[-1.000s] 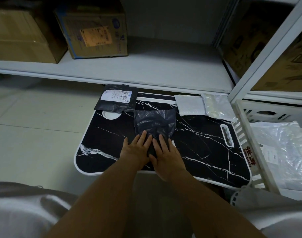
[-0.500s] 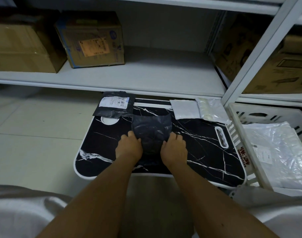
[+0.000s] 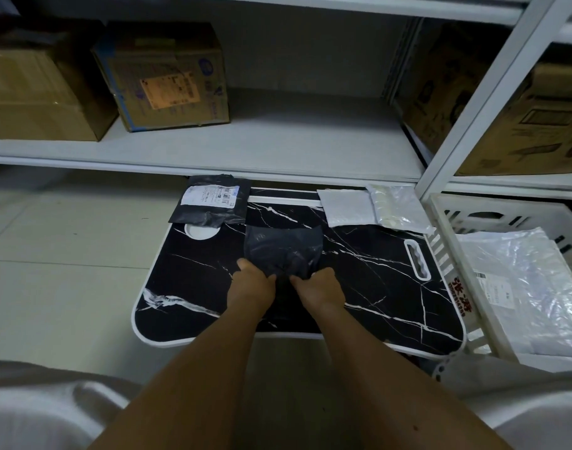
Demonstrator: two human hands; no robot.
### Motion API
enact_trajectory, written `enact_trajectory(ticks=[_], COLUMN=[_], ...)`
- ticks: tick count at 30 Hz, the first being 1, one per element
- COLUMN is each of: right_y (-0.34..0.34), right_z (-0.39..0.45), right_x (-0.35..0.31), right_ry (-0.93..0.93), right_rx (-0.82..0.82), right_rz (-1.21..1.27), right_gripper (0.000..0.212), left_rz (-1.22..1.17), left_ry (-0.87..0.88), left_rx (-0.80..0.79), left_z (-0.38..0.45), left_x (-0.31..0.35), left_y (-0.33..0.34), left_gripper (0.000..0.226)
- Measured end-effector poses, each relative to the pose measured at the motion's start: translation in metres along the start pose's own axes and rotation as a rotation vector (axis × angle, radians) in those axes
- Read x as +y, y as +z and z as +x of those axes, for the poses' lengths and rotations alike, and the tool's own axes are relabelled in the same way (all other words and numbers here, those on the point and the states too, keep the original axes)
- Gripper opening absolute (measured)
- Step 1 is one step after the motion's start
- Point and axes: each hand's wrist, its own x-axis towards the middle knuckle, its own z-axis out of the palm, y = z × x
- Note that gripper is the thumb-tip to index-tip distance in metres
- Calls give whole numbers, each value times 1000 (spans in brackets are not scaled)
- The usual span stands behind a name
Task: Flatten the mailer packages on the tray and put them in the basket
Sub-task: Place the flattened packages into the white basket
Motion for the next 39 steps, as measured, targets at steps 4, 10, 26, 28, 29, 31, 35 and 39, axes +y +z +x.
enact_trajectory(ticks=[4, 10, 26, 28, 29, 31, 35, 39], right_y=[-9, -21, -167, -196, -208, -234, -276, -308], right_z=[-7, -22, -44, -40, -38, -33, -20, -5], right_x=[-3, -14, -34, -30, -28, -17, 18, 67], right_ry=[-41, -94, -261, -234, -224, -198, -115, -3], right_rx=[-56, -25, 230, 272, 290, 335, 418, 457], right_rz=[-21, -57, -128, -114, -107, -75, -23, 5], right_gripper=[49, 33, 14, 14, 16, 19, 23, 25], left_rz=[62, 140, 152, 170, 172, 184, 233, 270], left_ry=[22, 93, 361, 414, 436, 489, 560, 640], left_rx=[-28, -9, 65, 73, 73, 65, 19, -82], left_z=[-6, -25, -104, -114, -117, -125, -139, -145], left_x=[1, 14, 125, 152, 163, 188, 227, 256], left_y=[-7, -22, -53, -46, -42, -30, 6, 54], left_gripper=[42, 38, 40, 40, 40, 41, 40, 38])
